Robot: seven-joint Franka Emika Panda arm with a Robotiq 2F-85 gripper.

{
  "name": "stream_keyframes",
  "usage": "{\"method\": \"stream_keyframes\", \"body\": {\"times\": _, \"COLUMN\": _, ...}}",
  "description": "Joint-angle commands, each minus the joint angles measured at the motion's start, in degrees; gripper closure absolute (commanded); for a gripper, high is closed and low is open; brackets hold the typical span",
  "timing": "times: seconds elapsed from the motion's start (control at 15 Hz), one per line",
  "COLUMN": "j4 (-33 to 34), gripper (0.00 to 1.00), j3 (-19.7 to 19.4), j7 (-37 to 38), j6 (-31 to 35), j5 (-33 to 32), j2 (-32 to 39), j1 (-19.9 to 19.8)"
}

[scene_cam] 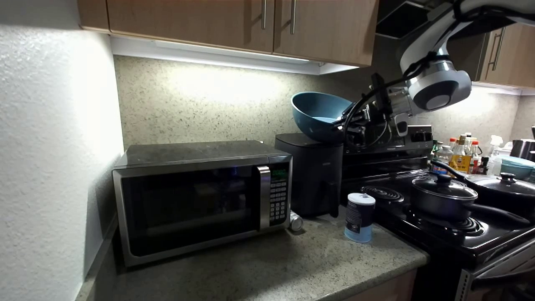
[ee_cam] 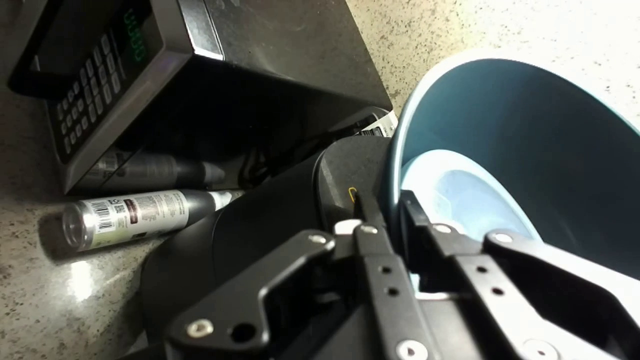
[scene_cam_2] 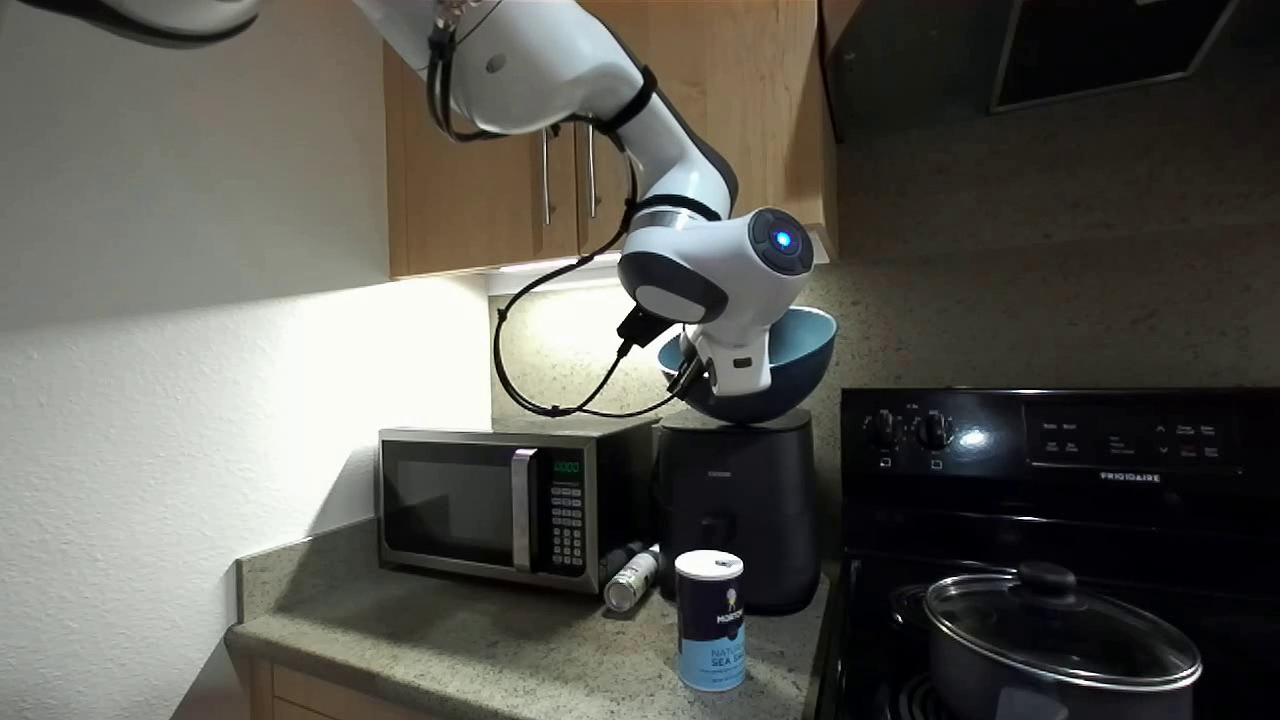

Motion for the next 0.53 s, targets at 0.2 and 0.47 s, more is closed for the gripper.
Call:
{"method": "stream_keyframes", "body": {"times": 0.2, "j4": 0.22, "gripper": 0.34, "j3": 0.21, "j7": -0.15, "j6": 0.82, "j5": -1.33, "j2": -0.96, "j1": 0.04}}
{"method": "stream_keyframes", "body": {"times": 0.47, "j4": 0.93, "gripper": 0.09, "j3": 0.24, "j7": -1.03, "j6": 0.87, "j5": -0.94, "j2": -0.84, "j1": -0.01}}
